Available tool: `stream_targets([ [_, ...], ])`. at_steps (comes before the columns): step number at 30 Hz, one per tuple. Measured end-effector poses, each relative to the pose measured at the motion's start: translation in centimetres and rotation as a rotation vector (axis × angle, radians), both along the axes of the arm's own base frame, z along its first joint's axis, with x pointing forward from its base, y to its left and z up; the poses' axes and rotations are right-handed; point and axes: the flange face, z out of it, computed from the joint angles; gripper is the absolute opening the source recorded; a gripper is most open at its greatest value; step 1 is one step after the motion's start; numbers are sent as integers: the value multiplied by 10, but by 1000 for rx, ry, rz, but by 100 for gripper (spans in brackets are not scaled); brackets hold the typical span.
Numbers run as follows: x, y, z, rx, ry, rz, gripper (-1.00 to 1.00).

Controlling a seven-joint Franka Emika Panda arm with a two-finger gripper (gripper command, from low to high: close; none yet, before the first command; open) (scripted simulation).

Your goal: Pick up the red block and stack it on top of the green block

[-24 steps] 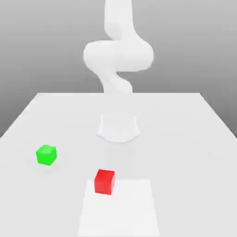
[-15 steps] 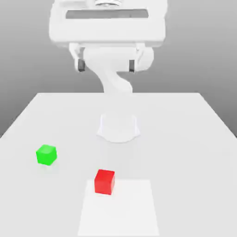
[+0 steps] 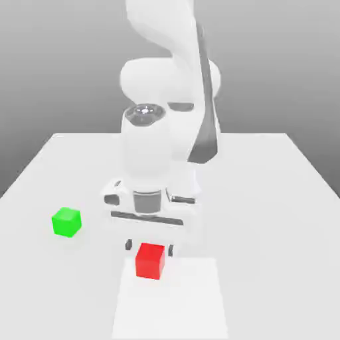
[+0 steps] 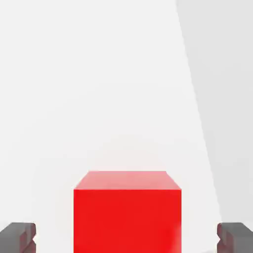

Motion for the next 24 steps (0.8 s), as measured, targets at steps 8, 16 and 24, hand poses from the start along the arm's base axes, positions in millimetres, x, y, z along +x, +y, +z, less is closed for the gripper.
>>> stream_targets([
  [8,-1,0,-4,0,0,0,-100],
  [16,-1,-6,56,-2,0,-22,-100],
  [24,-36,-101,82,-24,-7,-434,-100],
])
